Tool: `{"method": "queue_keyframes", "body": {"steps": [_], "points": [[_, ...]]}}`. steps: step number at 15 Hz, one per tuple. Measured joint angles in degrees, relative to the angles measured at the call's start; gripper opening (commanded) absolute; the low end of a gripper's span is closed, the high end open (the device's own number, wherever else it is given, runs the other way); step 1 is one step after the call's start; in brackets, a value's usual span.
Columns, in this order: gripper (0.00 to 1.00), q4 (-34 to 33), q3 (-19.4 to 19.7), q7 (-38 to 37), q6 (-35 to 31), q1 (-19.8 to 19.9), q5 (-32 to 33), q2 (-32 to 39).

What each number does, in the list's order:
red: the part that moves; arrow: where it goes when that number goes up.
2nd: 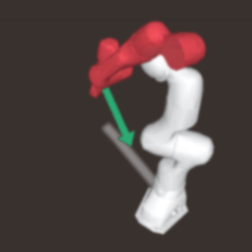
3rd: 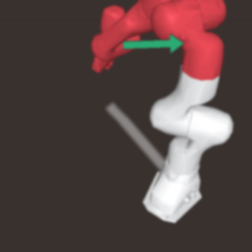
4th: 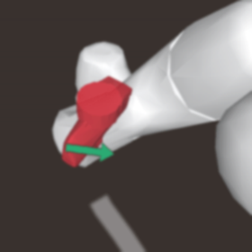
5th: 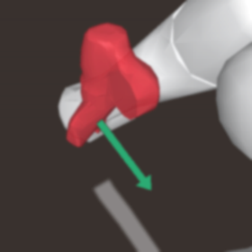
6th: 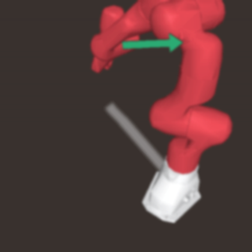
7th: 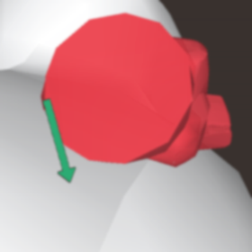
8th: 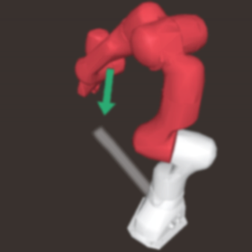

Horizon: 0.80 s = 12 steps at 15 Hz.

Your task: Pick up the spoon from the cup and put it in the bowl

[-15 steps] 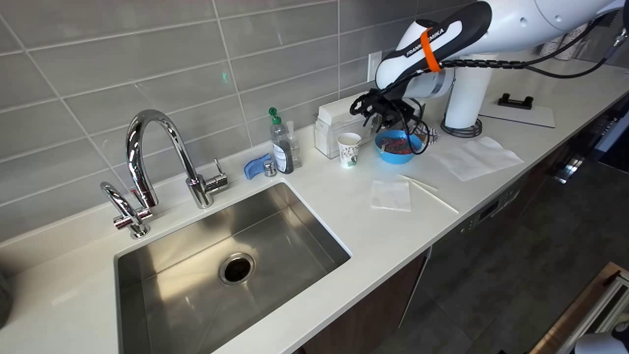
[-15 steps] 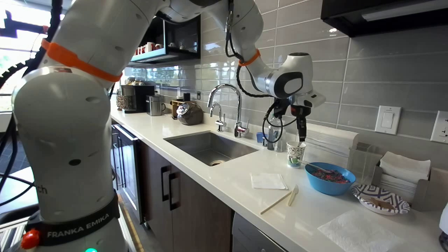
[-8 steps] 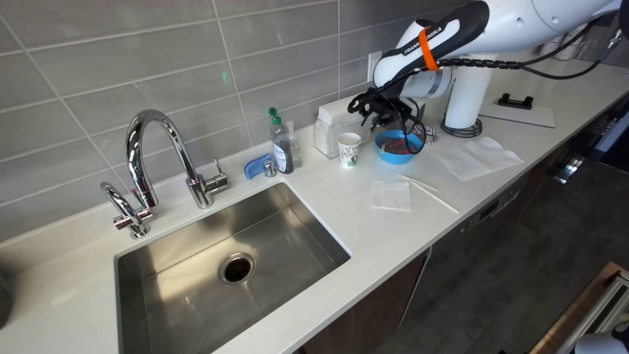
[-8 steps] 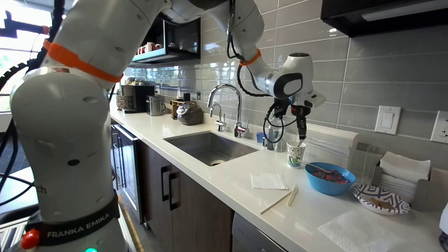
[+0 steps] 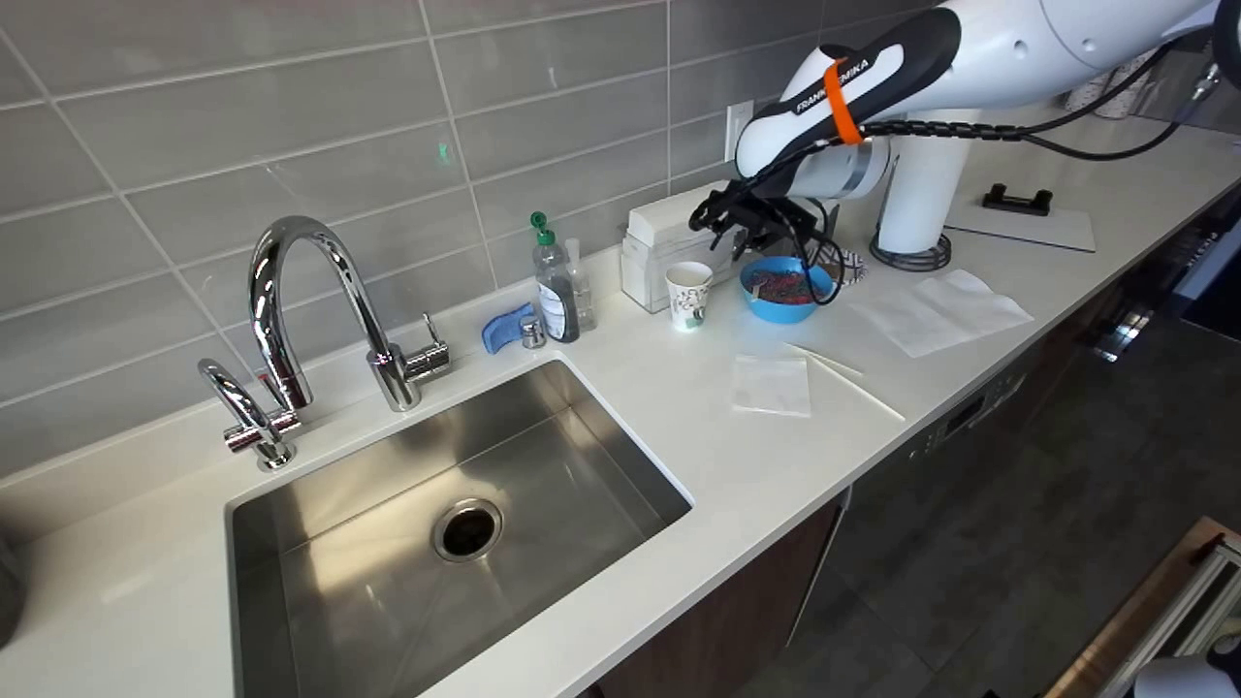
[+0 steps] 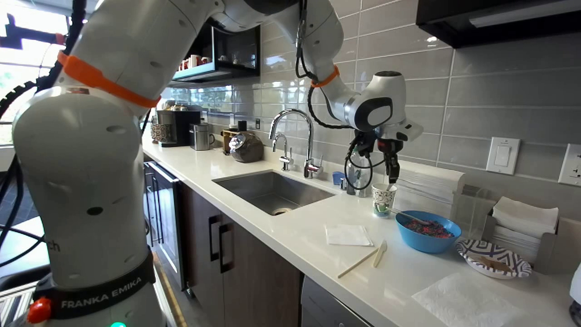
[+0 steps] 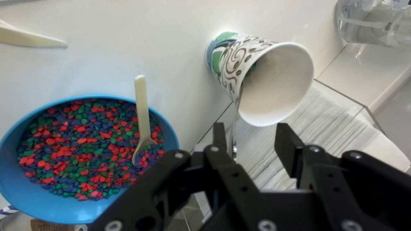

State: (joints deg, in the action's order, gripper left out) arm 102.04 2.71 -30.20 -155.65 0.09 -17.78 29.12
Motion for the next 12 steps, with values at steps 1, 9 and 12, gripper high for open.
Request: {"method": "queue_keyframes", "body": {"steps": [1, 9, 12], "points": [[0.43, 0.0, 0.0, 0.7, -0.3, 0.0, 0.0, 0.1], [0.3, 0.0, -0.1, 4.6, -3.9, 0.2, 0.0, 1.0], [0.11, 0.0, -0.2, 5.1, -3.9, 0.4, 0.0, 1.2]]}}
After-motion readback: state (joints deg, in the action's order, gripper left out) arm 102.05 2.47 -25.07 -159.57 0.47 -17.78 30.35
